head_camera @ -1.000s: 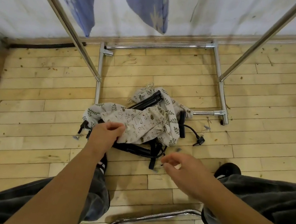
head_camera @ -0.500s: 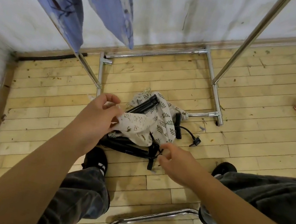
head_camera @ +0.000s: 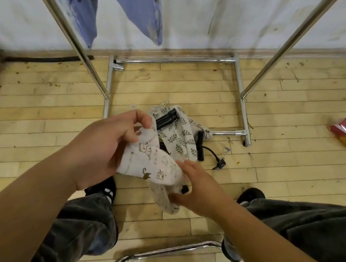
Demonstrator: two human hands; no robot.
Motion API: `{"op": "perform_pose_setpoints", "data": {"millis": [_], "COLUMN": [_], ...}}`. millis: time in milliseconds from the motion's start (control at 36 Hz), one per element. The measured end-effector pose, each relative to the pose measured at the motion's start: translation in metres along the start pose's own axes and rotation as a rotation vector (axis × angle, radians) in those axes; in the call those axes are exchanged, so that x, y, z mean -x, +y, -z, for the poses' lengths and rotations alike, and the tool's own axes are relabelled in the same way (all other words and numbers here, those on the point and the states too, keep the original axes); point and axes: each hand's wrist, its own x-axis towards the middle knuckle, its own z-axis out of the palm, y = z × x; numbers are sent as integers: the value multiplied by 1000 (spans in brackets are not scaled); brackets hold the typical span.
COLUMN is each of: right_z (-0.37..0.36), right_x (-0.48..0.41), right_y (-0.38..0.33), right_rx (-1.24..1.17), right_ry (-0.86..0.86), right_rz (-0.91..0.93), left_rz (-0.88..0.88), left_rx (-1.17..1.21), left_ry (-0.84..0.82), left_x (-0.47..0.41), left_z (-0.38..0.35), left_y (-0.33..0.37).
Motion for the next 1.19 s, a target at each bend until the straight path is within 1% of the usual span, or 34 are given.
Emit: {"op": "perform_pose_setpoints", "data": {"millis": [56,111,222,278,361,444,556,694,833,889,944,1000,1111,1194], "right_z": [0,1,5,5,3,5,12,14,19,21,23,25,29,31], "right_x": [0,0,2,3,3,-1,-3,-2,-4,-5,-4,-3,-2,-2], "right_y": [0,-1,-4,-5,-7,-11,-15,-16,-17,-18,-18,-21,-26,-29], "right_rx": [23,27,-2,-71,-219,-350,-545,-608,-765,-832,-914,-993,-1128,-1224], "right_ry": [-14,3,51,64,84,118,157,256,270,269,258,225,173,145], "right_rz": [46,81,25,3,-19,-25,-46,-54,-126,-158,-164,-150,-141,-123], "left_rz": [-15,-29,-117,-158,-164,-118,-97,-64,-14,-26,-30,-44,-128,-167], "left_rx": [44,67,102,12,-196,-356,-600,-789,-1010,-1095,-1137,-1139,-1117,-1078], "left_ry": [-18,7,253,318,352,317,189,-10,-160,-167,-133,-83,-4,-42], "left_x": [0,-4,-18,-25,-29,-31,-34,-38,-44,-47,-48,-50,-56,-56], "left_z": [0,1,4,10,14,14,14,3,7,10,12,14,18,18], "left_y": [1,1,2,-1,-7,-15,-27,-39,-55,-60,-63,-65,-67,-67]}}
